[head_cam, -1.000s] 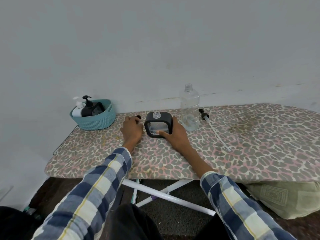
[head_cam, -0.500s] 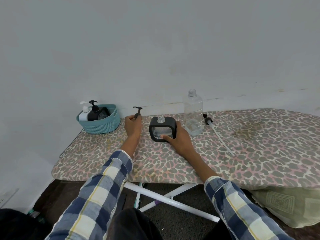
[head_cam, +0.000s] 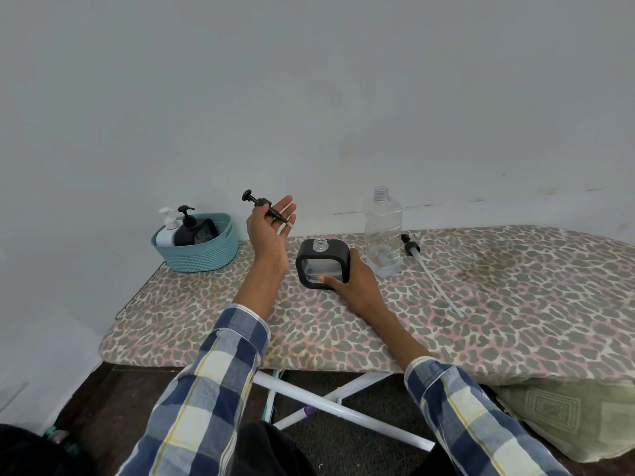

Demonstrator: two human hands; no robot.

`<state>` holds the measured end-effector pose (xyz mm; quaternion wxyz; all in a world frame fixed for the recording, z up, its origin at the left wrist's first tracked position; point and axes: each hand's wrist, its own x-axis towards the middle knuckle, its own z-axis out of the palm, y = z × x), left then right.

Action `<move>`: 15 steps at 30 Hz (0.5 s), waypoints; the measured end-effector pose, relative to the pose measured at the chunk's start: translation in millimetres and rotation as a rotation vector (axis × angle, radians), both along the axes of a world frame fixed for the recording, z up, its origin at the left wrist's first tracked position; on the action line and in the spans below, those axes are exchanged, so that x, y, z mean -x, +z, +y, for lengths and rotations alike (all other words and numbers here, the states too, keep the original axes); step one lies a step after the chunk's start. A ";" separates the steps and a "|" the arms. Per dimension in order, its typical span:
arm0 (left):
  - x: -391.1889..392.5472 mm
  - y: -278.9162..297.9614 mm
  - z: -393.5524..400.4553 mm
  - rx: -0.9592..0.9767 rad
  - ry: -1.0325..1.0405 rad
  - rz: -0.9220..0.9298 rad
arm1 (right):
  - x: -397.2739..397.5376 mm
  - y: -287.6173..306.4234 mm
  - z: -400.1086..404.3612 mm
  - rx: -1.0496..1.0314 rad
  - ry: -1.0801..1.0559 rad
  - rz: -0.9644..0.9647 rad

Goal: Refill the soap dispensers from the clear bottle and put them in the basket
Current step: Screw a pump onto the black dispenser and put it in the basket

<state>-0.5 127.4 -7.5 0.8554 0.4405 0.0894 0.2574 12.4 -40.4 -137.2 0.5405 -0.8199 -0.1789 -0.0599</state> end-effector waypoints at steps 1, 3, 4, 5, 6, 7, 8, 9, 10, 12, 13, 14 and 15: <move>0.5 1.7 -1.2 -0.012 -0.008 -0.011 | -0.4 -0.4 -0.4 0.000 0.000 0.001; 1.1 3.6 -5.1 -0.047 -0.024 -0.022 | -0.5 -0.5 -0.4 -0.005 -0.002 0.005; 1.0 3.4 -7.5 -0.068 -0.029 -0.019 | -0.2 -0.2 -0.4 -0.007 -0.003 0.006; 1.1 2.1 -9.9 -0.086 -0.036 -0.011 | 0.1 0.0 -0.3 -0.010 -0.003 0.006; 1.3 0.2 -12.4 -0.098 -0.042 -0.004 | 0.4 0.3 -0.2 -0.012 -0.003 0.007; 1.6 -1.7 -14.5 -0.108 -0.046 0.001 | 0.7 0.7 0.0 -0.013 -0.003 0.007; 2.0 -3.6 -16.9 -0.117 -0.048 0.006 | 0.7 1.0 0.1 -0.012 -0.003 0.009; 2.6 -4.8 -19.0 -0.132 -0.047 0.011 | 0.7 1.1 0.3 -0.008 -0.003 0.010; 3.4 -5.6 -21.2 -0.152 -0.041 0.015 | 0.8 1.3 0.3 -0.004 -0.003 0.010; 5.3 -6.1 -25.0 -0.213 -0.029 0.018 | 0.5 1.1 0.4 0.001 -0.006 0.006; 6.3 -6.9 -26.2 -0.244 -0.023 0.021 | 0.3 0.9 0.3 0.003 -0.007 0.006; 7.4 -7.8 -27.4 -0.273 -0.019 0.023 | 0.2 1.0 0.2 0.005 -0.007 0.007; 8.7 -9.1 -28.3 -0.304 -0.015 0.026 | 0.5 1.2 0.2 0.006 -0.007 0.007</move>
